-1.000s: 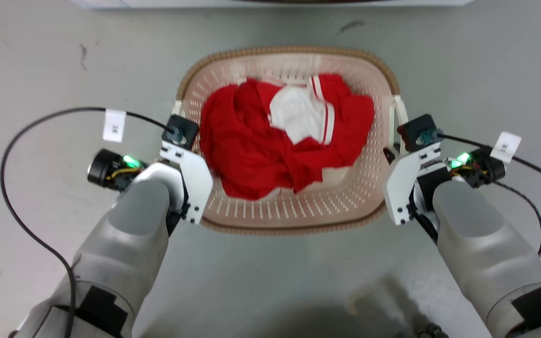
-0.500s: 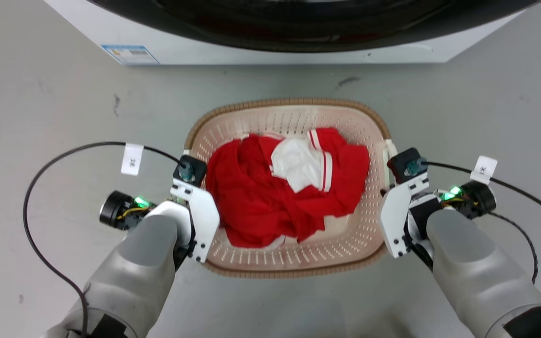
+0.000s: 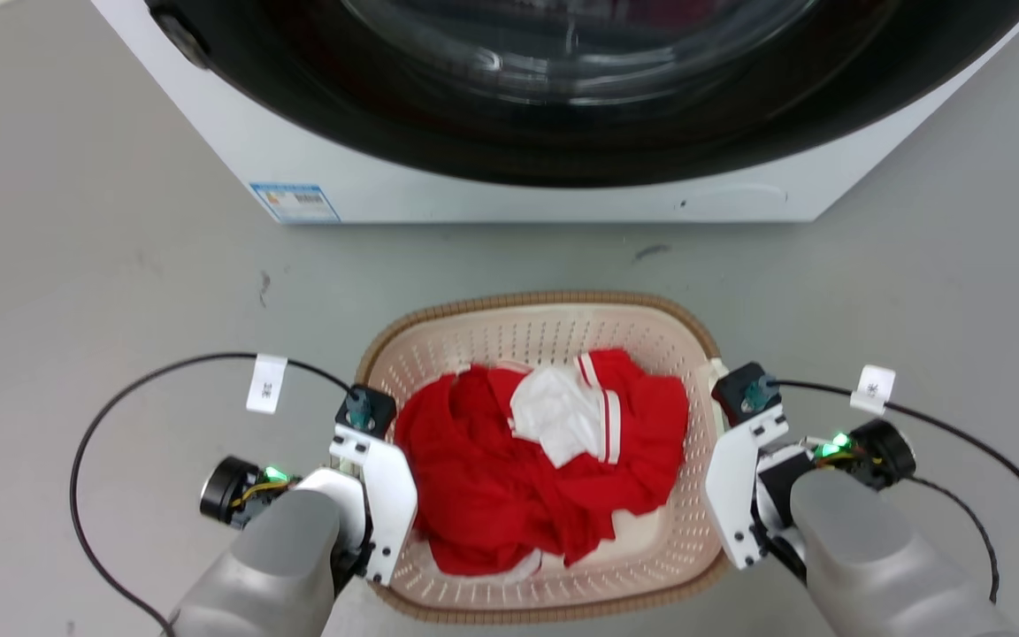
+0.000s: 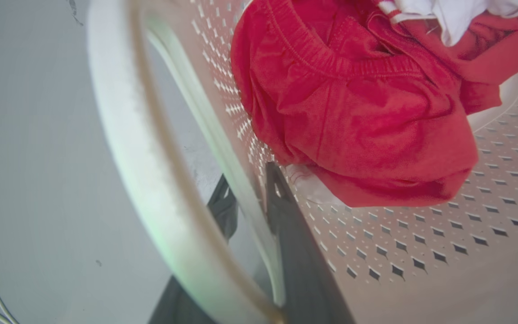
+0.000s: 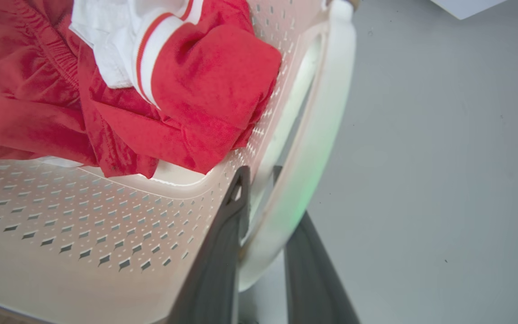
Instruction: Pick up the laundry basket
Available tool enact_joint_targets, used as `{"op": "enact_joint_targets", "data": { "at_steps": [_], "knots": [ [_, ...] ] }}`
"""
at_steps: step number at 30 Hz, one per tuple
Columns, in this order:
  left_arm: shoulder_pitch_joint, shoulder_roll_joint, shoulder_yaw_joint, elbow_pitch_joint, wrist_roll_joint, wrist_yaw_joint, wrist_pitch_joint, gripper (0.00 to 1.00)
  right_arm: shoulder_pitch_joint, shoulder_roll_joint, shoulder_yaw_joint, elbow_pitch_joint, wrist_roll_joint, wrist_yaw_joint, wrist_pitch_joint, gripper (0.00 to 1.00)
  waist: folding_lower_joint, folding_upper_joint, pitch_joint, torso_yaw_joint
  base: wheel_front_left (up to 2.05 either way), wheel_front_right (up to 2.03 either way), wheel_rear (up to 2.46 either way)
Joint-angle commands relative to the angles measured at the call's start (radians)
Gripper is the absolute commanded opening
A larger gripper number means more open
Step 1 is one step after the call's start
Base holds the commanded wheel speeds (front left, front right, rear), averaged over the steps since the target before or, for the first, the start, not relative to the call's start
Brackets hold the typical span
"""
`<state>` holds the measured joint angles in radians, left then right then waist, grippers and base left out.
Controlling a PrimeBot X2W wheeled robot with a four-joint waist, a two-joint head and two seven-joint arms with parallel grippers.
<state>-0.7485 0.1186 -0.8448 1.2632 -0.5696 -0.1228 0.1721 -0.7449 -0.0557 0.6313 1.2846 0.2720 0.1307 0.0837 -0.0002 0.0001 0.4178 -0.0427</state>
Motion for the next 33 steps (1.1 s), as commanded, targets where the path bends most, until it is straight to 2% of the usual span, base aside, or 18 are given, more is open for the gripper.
{"op": "enact_joint_targets", "data": {
  "at_steps": [1, 16, 33],
  "knots": [
    [0.021, -0.012, -0.018, -0.011, -0.005, -0.012, 0.006, 0.0, 0.008, 0.01, 0.018, -0.02, 0.006, 0.0, -0.005, 0.0, 0.0002, -0.0001, -0.043, 0.002, 0.0, 0.0, 0.0],
    [0.145, 0.01, -0.115, -0.036, -0.123, -0.012, 0.086, 0.0, 0.101, 0.01, 0.153, -0.034, 0.123, 0.0, 0.066, 0.0, 0.0002, -0.0001, -0.241, 0.01, 0.0, 0.0, 0.0],
    [0.229, 0.034, -0.212, -0.068, -0.235, -0.012, 0.158, 0.0, 0.186, 0.01, 0.287, -0.048, 0.254, 0.0, 0.135, 0.0, 0.0002, -0.0001, -0.403, 0.015, 0.0, 0.0, 0.0]
  ]
}}
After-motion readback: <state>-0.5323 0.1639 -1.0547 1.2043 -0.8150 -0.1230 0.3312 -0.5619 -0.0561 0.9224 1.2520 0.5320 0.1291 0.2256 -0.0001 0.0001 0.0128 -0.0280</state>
